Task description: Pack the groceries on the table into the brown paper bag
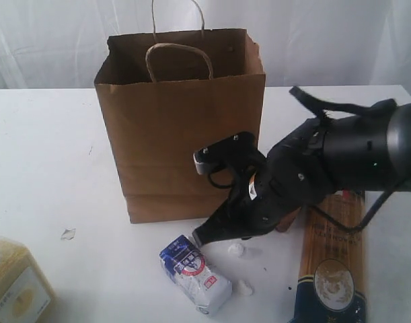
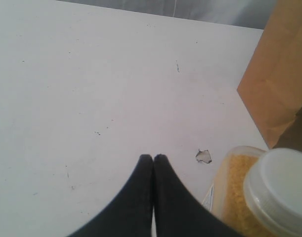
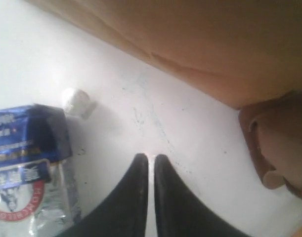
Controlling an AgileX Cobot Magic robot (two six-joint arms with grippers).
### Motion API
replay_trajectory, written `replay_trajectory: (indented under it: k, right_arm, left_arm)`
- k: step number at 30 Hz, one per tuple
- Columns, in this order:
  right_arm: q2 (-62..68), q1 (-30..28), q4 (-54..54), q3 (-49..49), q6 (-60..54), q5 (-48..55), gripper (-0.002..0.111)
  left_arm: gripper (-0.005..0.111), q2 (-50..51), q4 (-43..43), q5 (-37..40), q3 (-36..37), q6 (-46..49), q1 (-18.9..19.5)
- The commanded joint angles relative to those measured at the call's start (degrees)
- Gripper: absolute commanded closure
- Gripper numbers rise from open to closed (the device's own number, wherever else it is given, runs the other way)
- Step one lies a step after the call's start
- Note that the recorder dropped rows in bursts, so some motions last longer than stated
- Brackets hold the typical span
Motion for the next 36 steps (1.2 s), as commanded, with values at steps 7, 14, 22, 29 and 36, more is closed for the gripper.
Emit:
replay_trajectory:
  k: [7, 14, 22, 29, 36]
  right_arm:
    - [-2.06, -0.38, 2.22, -0.72, -2.97, 6.46, 0.076]
    - [6.86, -0.38, 2.39, -0.83, -3.23, -0.82, 0.066]
    - [7.38, -0.38, 2.39, -0.83, -3.23, -0.23, 0.084]
    - [5.59, -0.38, 2.47, -0.94, -2.84, 0.87, 0.108]
    - [-0.74, -0.38, 3.42, -0.93, -2.84, 3.79, 0.108]
  left_arm:
    - [0.107, -0.15, -0.27, 0.11, 0.22, -0.35, -0.49]
    - [0.107, -0.15, -0.27, 0.11, 0.22, -0.35, -0.49]
    - [0.107, -0.15, -0.29, 0.01, 0.22, -0.35, -0.49]
    - [0.107, -0.15, -0.29, 0.01, 0.22, -0.35, -0.49]
    - [0.107, -0.15, -0.29, 0.01, 0.22, -0.35, -0.49]
